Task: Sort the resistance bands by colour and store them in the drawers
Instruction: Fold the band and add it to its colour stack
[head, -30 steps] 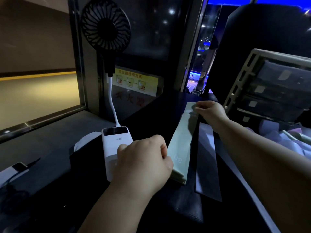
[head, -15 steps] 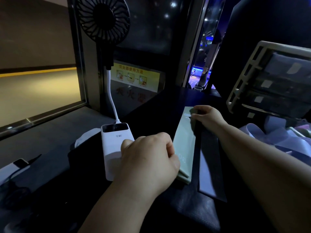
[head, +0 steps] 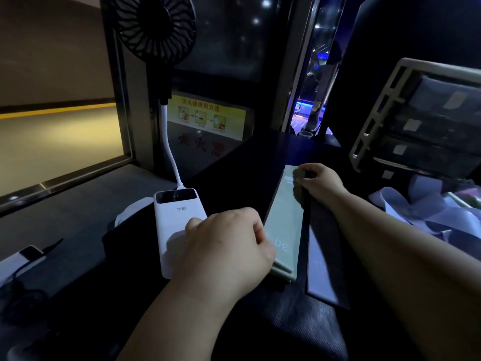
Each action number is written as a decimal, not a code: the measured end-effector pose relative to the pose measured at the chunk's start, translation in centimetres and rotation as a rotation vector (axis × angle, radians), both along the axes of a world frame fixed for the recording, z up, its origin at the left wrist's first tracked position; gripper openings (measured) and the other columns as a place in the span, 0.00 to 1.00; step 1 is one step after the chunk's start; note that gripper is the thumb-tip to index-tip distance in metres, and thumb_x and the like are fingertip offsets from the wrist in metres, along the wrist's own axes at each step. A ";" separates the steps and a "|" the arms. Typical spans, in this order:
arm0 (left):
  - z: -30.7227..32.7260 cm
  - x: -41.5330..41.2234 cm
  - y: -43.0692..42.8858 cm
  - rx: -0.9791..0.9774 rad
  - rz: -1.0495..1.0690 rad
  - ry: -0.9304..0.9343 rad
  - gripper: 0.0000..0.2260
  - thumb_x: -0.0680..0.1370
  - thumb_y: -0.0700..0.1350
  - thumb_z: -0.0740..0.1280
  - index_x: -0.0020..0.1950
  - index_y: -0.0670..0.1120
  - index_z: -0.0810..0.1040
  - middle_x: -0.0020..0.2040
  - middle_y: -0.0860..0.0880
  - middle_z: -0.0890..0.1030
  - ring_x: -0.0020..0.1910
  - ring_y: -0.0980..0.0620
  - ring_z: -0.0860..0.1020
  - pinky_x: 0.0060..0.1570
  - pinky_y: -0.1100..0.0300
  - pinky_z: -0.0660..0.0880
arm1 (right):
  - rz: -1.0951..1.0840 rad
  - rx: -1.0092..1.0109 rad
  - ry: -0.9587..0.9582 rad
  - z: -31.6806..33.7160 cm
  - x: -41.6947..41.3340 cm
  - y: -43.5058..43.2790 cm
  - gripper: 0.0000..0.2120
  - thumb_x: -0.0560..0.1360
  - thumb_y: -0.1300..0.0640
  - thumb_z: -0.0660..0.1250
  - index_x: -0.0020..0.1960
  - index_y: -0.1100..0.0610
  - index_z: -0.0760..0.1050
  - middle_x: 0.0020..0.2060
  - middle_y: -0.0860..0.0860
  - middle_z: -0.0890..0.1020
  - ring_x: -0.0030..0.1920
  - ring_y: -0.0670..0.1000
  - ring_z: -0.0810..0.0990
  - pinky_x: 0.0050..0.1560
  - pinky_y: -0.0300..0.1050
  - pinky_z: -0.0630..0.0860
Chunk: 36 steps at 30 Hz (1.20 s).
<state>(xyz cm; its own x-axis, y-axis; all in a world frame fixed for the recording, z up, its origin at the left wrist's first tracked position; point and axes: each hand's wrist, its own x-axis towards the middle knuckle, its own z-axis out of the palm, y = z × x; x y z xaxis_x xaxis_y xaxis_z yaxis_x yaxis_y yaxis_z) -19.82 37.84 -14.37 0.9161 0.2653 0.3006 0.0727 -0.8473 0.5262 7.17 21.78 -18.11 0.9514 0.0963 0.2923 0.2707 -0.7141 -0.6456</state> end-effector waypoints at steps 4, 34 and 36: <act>0.1 -0.1 0.0 0.023 -0.005 0.075 0.07 0.77 0.56 0.62 0.48 0.55 0.75 0.45 0.58 0.79 0.36 0.66 0.62 0.41 0.62 0.60 | -0.023 -0.075 -0.036 0.1 -0.3 0.2 0.17 0.73 0.54 0.69 0.61 0.50 0.79 0.57 0.52 0.82 0.58 0.52 0.79 0.58 0.43 0.73; 0.7 3.8 -7.0 0.000 -0.131 0.051 0.10 0.77 0.58 0.66 0.43 0.53 0.73 0.47 0.54 0.80 0.55 0.49 0.75 0.55 0.53 0.69 | 0.026 0.008 -0.226 4.3 -7.8 -3.8 0.05 0.75 0.54 0.69 0.48 0.52 0.83 0.43 0.49 0.82 0.46 0.48 0.79 0.45 0.40 0.69; 0.5 4.2 -8.6 -0.001 -0.167 0.066 0.09 0.77 0.57 0.65 0.45 0.54 0.73 0.47 0.54 0.79 0.55 0.48 0.75 0.53 0.54 0.68 | 0.022 -0.013 -0.196 4.8 -8.8 -6.5 0.04 0.75 0.55 0.70 0.47 0.52 0.83 0.40 0.48 0.81 0.44 0.47 0.78 0.43 0.41 0.70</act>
<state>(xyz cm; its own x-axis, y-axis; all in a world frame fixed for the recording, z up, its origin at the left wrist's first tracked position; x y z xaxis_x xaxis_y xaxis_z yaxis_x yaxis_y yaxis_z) -15.59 29.20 -13.83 0.9651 0.1084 0.2383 -0.0343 -0.8500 0.5256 -1.66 15.26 -13.31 0.8739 0.1212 0.4708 0.4061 -0.7144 -0.5698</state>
